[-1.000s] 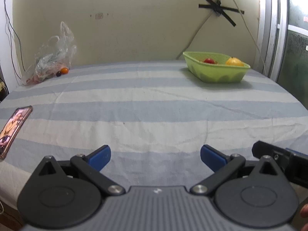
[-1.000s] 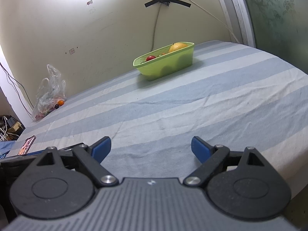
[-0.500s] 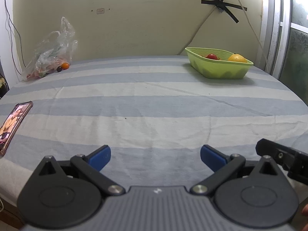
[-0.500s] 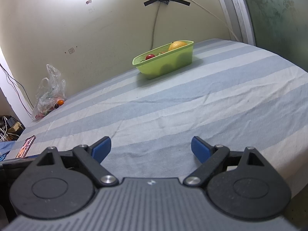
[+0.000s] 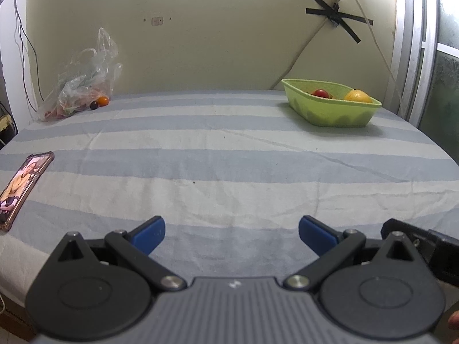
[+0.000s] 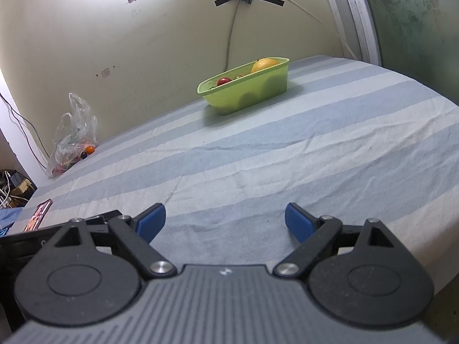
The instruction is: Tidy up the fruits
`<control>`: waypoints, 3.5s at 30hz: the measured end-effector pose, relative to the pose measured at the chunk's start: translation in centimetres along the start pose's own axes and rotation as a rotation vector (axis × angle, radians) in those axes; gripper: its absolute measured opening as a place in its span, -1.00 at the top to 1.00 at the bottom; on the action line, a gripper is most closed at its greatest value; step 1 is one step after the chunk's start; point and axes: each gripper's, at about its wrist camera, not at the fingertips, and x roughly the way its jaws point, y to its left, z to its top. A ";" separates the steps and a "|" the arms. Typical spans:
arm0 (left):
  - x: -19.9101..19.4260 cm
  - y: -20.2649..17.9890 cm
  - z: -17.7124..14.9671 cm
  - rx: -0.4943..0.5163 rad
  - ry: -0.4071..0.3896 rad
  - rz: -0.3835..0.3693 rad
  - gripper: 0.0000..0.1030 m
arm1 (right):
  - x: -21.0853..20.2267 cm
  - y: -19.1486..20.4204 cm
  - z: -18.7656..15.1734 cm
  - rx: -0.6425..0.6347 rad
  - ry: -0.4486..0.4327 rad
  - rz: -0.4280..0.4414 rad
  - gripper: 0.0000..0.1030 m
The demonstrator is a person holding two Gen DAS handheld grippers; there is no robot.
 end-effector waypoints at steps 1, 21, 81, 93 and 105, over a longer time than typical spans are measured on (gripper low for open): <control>-0.1 0.0 0.0 0.000 -0.005 -0.001 -1.00 | 0.0 0.0 0.0 -0.001 0.001 0.000 -0.79; -1.2 -0.7 0.2 0.047 -0.082 0.048 -1.00 | 0.0 0.1 0.0 -0.003 0.002 0.000 -0.79; -0.8 -0.7 0.0 0.074 -0.065 0.063 -1.00 | 0.2 0.3 -0.2 -0.015 0.013 -0.002 -0.79; -0.7 -0.6 0.1 0.072 -0.054 0.067 -1.00 | 0.2 0.3 -0.3 -0.015 0.013 -0.003 -0.79; -0.8 -0.6 0.1 0.081 -0.052 0.056 -1.00 | 0.2 0.4 -0.2 -0.017 0.014 -0.003 -0.79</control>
